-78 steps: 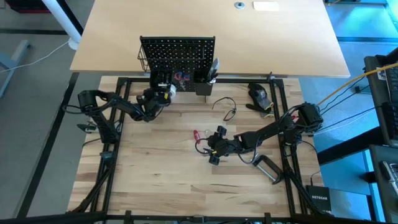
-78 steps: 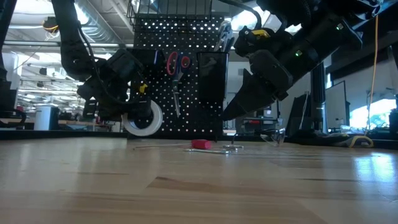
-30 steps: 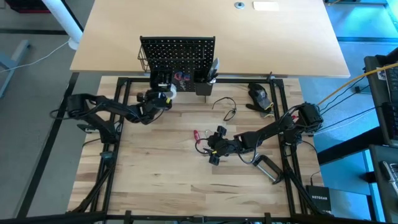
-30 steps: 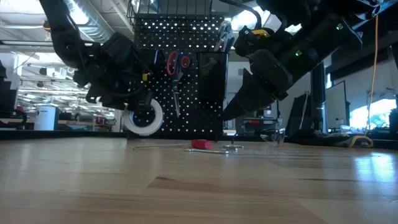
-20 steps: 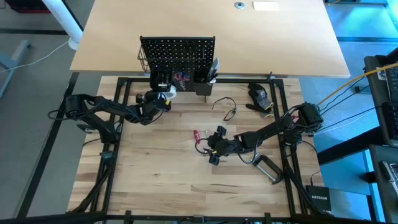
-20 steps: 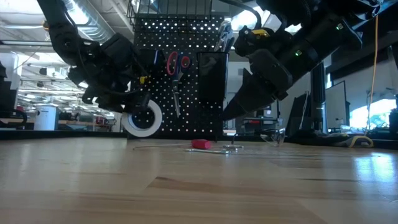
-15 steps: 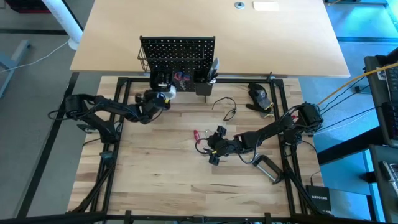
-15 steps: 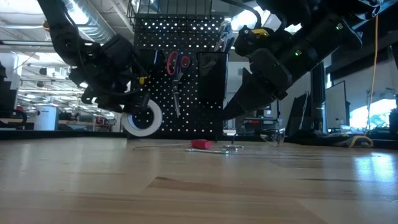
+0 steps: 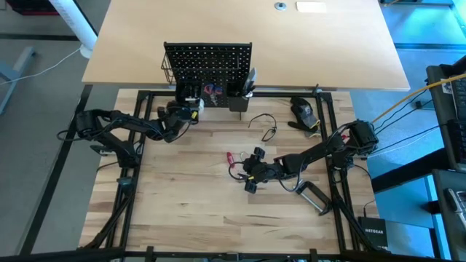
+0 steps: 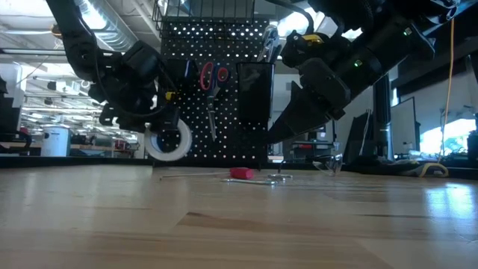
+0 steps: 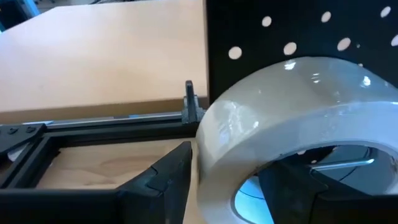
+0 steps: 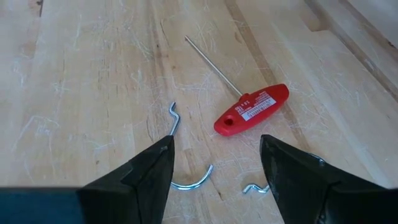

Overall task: Hang tools onto peg board
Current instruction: Hang the white masking tape on the pegboard hook

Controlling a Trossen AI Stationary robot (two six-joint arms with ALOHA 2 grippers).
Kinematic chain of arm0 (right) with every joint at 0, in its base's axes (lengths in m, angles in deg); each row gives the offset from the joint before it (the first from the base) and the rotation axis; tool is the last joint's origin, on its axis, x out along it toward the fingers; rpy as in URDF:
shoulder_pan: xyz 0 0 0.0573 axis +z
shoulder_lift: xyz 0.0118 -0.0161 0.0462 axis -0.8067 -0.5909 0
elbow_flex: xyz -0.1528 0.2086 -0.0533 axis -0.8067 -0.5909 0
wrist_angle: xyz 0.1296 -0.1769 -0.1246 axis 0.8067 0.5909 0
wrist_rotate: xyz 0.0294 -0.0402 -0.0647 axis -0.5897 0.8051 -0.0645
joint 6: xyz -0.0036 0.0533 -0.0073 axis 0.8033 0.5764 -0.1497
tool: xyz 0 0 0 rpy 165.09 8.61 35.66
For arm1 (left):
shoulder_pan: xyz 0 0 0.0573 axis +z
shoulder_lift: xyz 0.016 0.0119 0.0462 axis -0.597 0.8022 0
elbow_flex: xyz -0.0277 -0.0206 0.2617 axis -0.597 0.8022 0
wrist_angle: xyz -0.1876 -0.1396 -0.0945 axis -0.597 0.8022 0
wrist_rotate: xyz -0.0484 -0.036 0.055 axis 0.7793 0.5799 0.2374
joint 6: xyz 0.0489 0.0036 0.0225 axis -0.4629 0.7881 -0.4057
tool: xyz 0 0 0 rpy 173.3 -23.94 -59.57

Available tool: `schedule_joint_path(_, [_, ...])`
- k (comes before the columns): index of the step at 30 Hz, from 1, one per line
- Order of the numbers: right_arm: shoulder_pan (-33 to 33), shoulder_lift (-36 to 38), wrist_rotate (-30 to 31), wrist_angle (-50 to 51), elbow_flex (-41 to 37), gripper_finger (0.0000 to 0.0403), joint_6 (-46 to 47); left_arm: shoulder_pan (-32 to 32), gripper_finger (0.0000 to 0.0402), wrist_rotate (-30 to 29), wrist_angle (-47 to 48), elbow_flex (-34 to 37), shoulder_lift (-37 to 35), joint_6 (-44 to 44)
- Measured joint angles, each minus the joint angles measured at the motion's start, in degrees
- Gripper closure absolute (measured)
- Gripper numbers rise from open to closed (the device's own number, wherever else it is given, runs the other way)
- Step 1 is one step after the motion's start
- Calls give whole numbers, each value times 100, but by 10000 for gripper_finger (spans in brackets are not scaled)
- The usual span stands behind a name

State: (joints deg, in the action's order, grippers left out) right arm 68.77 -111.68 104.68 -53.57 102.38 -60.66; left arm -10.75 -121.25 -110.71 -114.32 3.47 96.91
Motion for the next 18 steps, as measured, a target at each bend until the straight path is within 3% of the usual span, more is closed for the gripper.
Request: schedule_joint_path(18, [1, 0, -2, 3, 0, 166, 0, -196, 235, 203, 21, -4, 4, -319])
